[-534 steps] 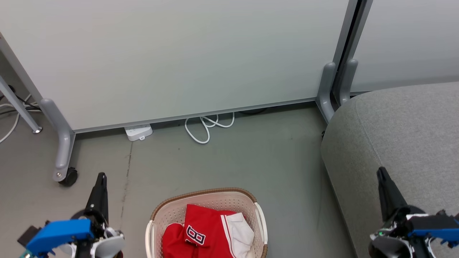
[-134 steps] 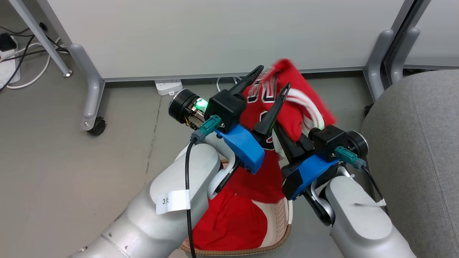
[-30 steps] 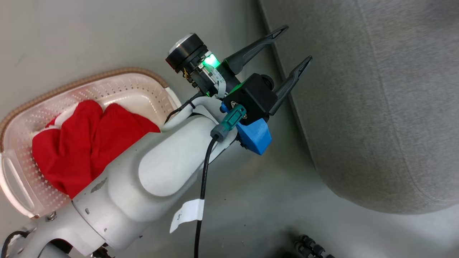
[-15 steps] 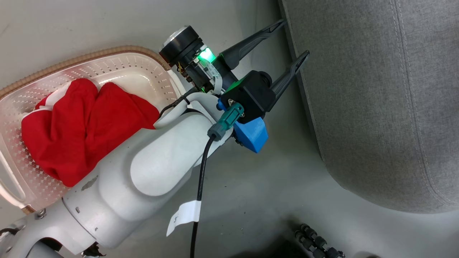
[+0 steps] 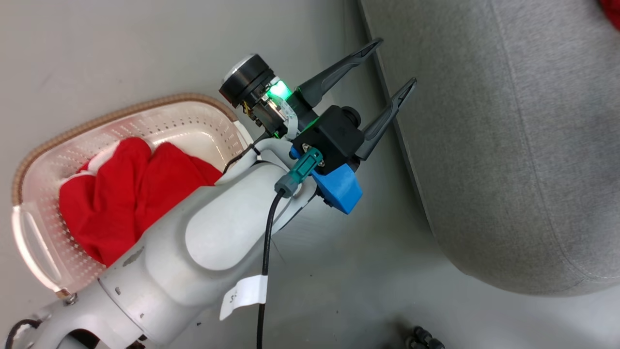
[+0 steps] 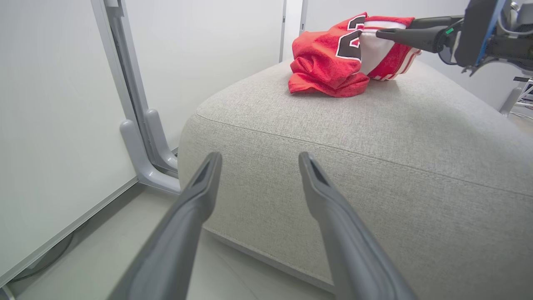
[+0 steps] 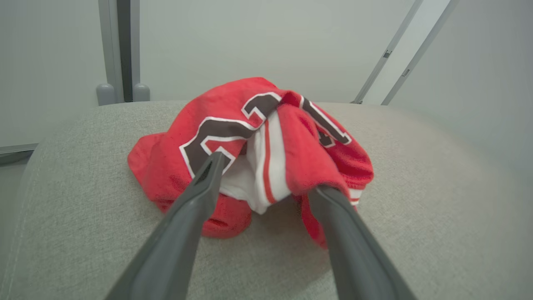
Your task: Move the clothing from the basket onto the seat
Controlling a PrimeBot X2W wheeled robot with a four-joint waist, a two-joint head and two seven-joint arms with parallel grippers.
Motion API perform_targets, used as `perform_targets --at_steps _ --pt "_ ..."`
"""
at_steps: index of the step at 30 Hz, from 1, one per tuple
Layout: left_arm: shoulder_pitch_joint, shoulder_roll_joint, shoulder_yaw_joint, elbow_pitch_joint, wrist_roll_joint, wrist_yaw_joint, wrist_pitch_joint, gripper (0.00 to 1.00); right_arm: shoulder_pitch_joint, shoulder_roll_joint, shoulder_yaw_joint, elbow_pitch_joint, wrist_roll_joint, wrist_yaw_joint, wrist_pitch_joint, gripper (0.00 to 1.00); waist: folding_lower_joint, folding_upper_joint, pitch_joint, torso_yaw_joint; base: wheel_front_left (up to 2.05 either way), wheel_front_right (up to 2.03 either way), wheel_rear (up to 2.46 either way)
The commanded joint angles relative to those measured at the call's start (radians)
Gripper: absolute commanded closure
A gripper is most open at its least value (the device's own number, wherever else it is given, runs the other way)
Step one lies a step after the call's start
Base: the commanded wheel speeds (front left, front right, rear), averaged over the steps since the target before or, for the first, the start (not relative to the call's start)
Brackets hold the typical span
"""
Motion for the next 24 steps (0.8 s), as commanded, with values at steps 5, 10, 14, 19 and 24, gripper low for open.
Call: perform_targets --at_steps 5,10,14,19,24 --pt "0.074 -0.027 0.046 0.046 -0.048 0.015 -0.036 0.0 0.172 0.012 0.004 -0.047 -0.026 0.0 -0.003 0.0 0.0 0.0 -0.177 0.025 0.0 0.0 0.0" --pt "0.164 -0.035 0.121 0.046 -0.076 0.032 -0.042 0.0 0.281 0.005 0.022 -0.113 -0.039 0.0 -0.003 0.0 0.0 0.0 -0.306 0.046 0.0 0.0 0.0" --pt "0.259 -0.021 0.224 0.001 -0.059 0.053 -0.042 0.0 0.334 0.01 0.076 -0.186 -0.04 0.0 -0.003 0.0 0.0 0.0 -0.394 0.066 0.0 0.0 0.0" --pt "0.378 -0.02 0.368 -0.058 -0.03 0.066 -0.042 0.0 0.37 0.032 0.159 -0.266 -0.041 0.0 -0.003 0.0 0.0 0.0 -0.49 0.105 0.0 0.0 0.0" --pt "0.495 -0.039 0.517 -0.1 0.0 0.061 -0.042 0.0 0.409 0.062 0.254 -0.306 -0.033 0.0 -0.003 0.0 0.0 0.0 -0.574 0.155 0.0 0.0 0.0"
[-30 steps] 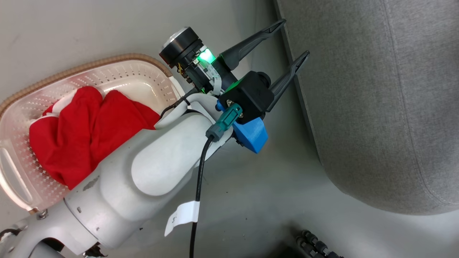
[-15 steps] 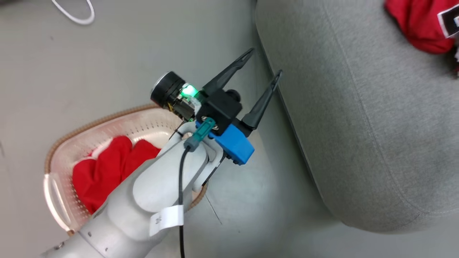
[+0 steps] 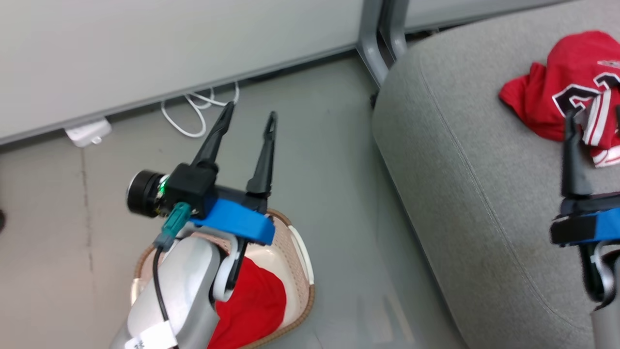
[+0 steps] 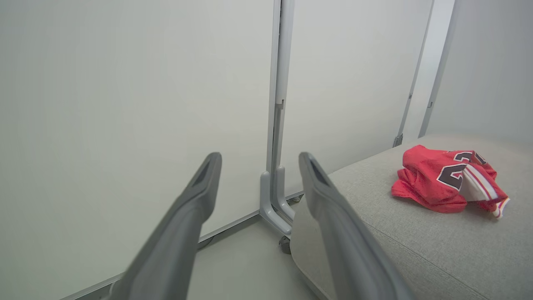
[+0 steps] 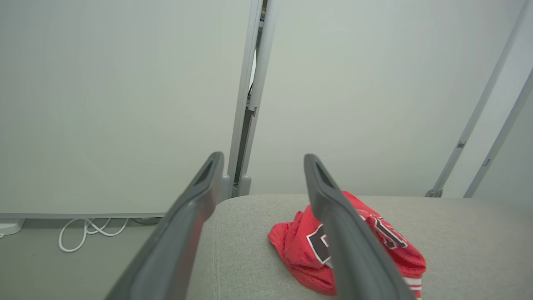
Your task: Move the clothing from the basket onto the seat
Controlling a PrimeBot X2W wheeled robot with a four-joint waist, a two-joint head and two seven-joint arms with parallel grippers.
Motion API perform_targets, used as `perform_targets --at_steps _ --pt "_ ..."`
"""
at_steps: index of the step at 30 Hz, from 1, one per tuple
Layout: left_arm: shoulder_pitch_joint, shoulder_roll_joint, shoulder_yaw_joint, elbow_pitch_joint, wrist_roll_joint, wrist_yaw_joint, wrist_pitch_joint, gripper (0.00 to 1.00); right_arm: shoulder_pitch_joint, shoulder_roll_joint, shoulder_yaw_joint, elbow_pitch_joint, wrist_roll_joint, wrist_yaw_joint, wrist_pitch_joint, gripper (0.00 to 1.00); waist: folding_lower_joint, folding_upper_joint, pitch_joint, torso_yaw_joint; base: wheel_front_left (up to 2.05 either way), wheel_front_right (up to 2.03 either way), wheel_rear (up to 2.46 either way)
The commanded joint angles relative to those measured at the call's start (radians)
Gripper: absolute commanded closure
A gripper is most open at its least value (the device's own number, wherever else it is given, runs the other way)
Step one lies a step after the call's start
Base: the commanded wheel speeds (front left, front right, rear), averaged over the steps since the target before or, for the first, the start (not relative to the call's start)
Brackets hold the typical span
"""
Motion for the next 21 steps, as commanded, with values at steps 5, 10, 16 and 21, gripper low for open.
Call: perform_targets --at_steps 5,10,16,21 --pt "0.131 -0.021 0.145 -0.021 0.047 -0.022 -0.004 0.0 0.057 0.034 0.115 -0.023 0.012 0.0 -0.003 0.0 0.0003 -0.0001 -0.122 0.104 0.0 0.0 0.0" --pt "0.232 -0.05 0.278 -0.041 0.09 -0.045 -0.004 0.0 0.083 0.066 0.212 -0.028 0.012 0.0 -0.003 0.0 0.0003 -0.0001 -0.16 0.154 0.0 0.0 0.0" --pt "0.317 -0.074 0.381 -0.07 0.14 -0.084 -0.004 0.0 0.12 0.105 0.243 -0.017 0.025 0.0 -0.003 0.0 0.0003 -0.0001 -0.193 0.186 0.0 0.0 0.0" --pt "0.368 -0.084 0.425 -0.088 0.174 -0.11 -0.004 0.0 0.158 0.123 0.245 -0.002 0.027 0.0 -0.003 0.0 0.0003 -0.0001 -0.212 0.2 0.0 0.0 0.0"
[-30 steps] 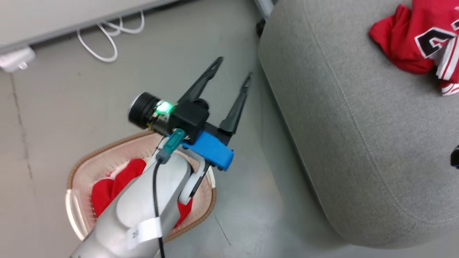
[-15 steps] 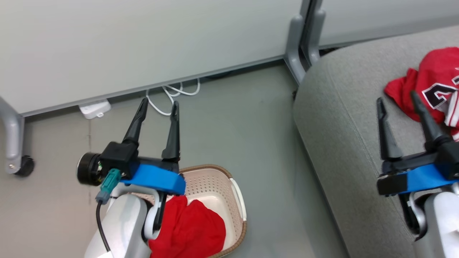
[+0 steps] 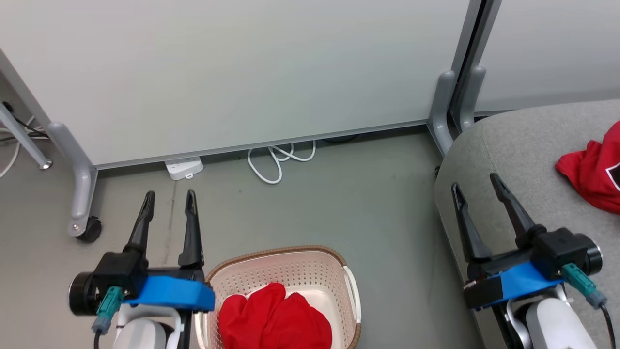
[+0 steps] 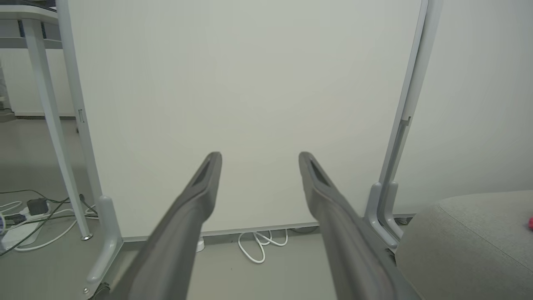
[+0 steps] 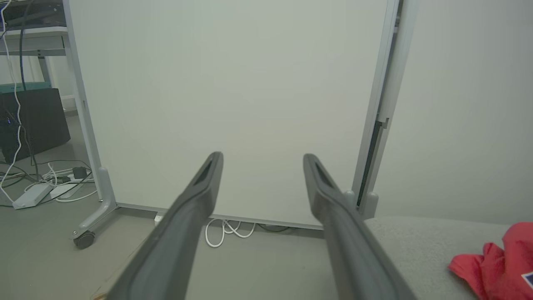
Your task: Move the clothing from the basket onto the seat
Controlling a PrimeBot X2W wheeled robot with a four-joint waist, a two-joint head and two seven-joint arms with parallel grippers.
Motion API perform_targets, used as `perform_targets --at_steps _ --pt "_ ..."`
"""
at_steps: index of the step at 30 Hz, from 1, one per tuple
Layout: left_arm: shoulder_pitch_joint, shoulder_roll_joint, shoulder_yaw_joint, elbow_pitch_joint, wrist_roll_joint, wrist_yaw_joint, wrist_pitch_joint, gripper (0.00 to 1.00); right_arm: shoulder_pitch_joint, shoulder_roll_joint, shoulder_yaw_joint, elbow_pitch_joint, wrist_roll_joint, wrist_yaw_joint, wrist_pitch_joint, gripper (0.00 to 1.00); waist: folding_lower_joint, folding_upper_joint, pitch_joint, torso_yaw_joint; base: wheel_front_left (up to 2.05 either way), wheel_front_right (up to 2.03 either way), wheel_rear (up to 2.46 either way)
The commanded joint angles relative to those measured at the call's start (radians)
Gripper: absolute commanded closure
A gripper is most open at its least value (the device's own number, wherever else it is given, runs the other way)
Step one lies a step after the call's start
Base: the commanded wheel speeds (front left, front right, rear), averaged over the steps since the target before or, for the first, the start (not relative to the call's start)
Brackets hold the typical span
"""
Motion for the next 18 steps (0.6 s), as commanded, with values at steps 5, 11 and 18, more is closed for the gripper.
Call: perform_targets --at_steps 5,11,18 --pt "0.058 -0.01 0.047 -0.024 0.025 -0.02 -0.003 0.0 0.058 0.015 -0.021 0.017 0.008 0.0 -0.003 0.0 0.0002 0.0 -0.017 0.015 0.0 0.0 0.0" --pt "0.092 -0.013 0.061 -0.03 0.031 -0.034 -0.003 0.0 0.099 0.028 -0.043 0.034 0.004 0.0 -0.003 0.0 0.0002 0.0 -0.02 0.02 0.0 0.0 0.0" --pt "0.109 -0.014 0.046 -0.014 0.018 -0.027 -0.003 0.0 0.13 0.044 -0.064 0.043 0.003 0.0 -0.003 0.0 0.0002 0.0 -0.023 0.019 0.0 0.0 0.0"
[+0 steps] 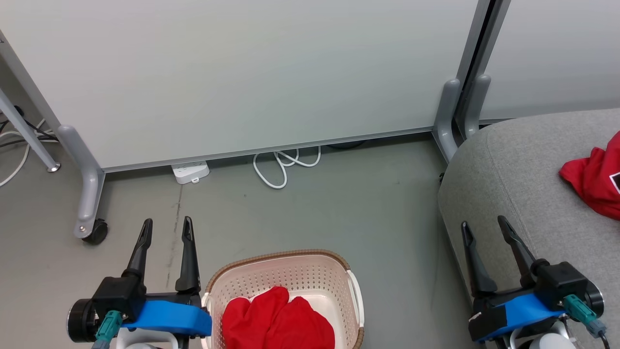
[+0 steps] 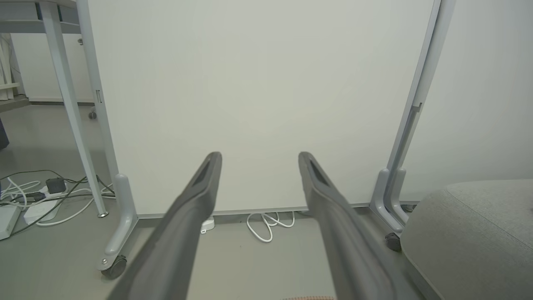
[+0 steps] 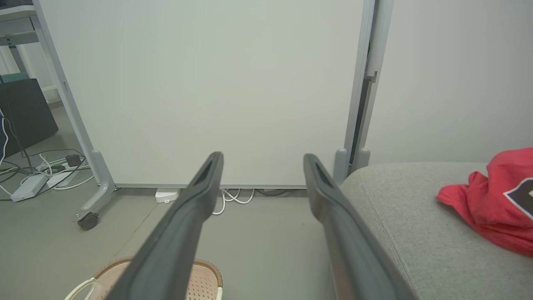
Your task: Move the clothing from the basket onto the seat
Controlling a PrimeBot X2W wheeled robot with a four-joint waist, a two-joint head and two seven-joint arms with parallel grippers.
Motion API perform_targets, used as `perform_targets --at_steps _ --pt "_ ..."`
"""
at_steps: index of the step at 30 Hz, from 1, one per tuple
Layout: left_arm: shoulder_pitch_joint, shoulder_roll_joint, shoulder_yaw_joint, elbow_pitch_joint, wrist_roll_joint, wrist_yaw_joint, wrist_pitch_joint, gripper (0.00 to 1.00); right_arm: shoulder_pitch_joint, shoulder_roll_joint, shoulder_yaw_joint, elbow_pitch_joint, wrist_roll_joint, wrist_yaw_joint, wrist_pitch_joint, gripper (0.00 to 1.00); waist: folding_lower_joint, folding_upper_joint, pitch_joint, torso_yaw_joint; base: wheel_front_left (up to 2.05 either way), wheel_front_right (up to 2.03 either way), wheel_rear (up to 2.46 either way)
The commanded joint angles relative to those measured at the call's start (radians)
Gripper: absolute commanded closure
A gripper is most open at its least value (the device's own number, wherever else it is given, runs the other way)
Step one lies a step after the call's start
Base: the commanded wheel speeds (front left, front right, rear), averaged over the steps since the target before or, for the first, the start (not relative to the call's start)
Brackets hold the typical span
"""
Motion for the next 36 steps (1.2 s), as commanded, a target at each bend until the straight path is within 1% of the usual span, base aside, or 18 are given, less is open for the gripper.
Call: perform_targets --at_steps 1,15,21,25,30,36 --pt "0.011 -0.001 -0.002 0.005 -0.005 0.002 -0.003 0.0 0.017 0.006 -0.001 0.0 -0.004 0.0 -0.003 0.0 0.0001 -0.0001 -0.001 -0.001 0.0 0.0 0.0" --pt "0.007 -0.001 -0.011 0.002 0.003 0.007 -0.003 0.0 0.02 0.014 0.002 0.009 -0.006 0.0 -0.003 0.0 0.0001 -0.0001 0.003 0.001 0.0 0.0 0.0" --pt "-0.051 -0.001 -0.052 0.019 0.031 -0.02 -0.003 0.0 -0.005 0.012 -0.004 0.006 0.0 0.0 -0.003 0.0 0.0001 -0.0001 0.023 0.0 0.0 0.0 0.0" --pt "-0.121 0.002 -0.095 0.068 0.067 -0.047 -0.003 0.0 -0.039 0.006 -0.004 -0.008 0.002 0.0 -0.003 0.0 0.0001 -0.0001 0.064 -0.02 0.0 0.0 0.0" --pt "-0.217 0.042 -0.162 0.153 0.093 -0.06 -0.003 0.0 -0.095 0.006 0.001 -0.033 -0.002 0.0 -0.003 0.0 0.0001 -0.0001 0.139 -0.064 0.0 0.0 0.0" --pt "-0.34 0.12 -0.304 0.295 0.079 -0.058 -0.003 0.0 -0.182 0.014 0.014 -0.07 0.008 0.0 -0.003 0.0 0.0001 -0.0001 0.262 -0.123 0.0 0.0 0.0"
